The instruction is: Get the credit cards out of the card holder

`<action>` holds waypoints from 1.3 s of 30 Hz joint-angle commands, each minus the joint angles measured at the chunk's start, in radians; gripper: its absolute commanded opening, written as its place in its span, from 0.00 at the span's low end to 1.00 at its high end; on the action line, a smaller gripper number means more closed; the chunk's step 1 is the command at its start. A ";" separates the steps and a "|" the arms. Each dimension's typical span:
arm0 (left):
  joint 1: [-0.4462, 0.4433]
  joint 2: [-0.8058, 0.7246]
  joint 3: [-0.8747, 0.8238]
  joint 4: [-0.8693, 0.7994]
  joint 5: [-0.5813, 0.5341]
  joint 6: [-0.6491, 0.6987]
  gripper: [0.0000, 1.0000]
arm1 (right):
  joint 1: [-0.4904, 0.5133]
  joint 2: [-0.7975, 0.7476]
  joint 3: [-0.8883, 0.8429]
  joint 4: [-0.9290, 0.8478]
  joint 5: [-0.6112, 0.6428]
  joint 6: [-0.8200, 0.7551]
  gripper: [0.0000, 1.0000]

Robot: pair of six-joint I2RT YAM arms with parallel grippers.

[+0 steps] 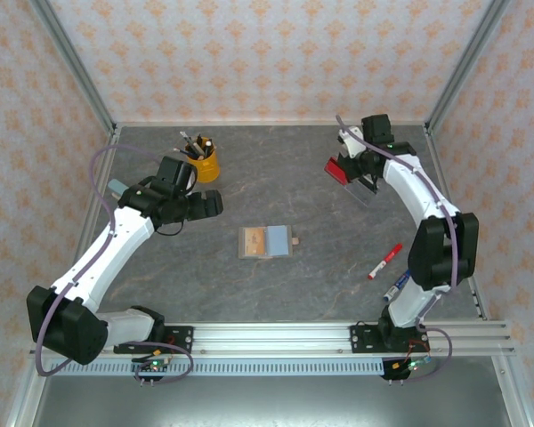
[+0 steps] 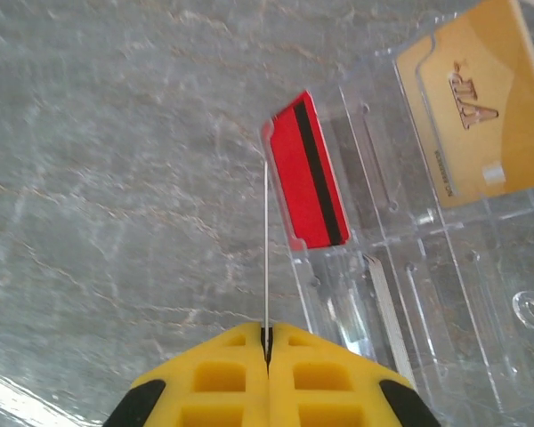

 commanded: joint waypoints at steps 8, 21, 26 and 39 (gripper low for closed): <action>0.010 -0.012 -0.013 -0.012 0.008 0.021 1.00 | -0.051 0.101 0.091 -0.110 0.031 -0.239 0.00; 0.011 0.019 -0.014 0.000 0.029 0.022 1.00 | -0.113 0.147 0.128 -0.098 0.087 -0.288 0.00; 0.010 0.023 -0.012 0.000 0.032 0.024 1.00 | -0.119 0.174 0.138 -0.096 0.110 -0.301 0.00; 0.010 0.040 -0.011 0.000 0.041 0.029 1.00 | -0.130 0.233 0.193 -0.122 0.117 -0.357 0.00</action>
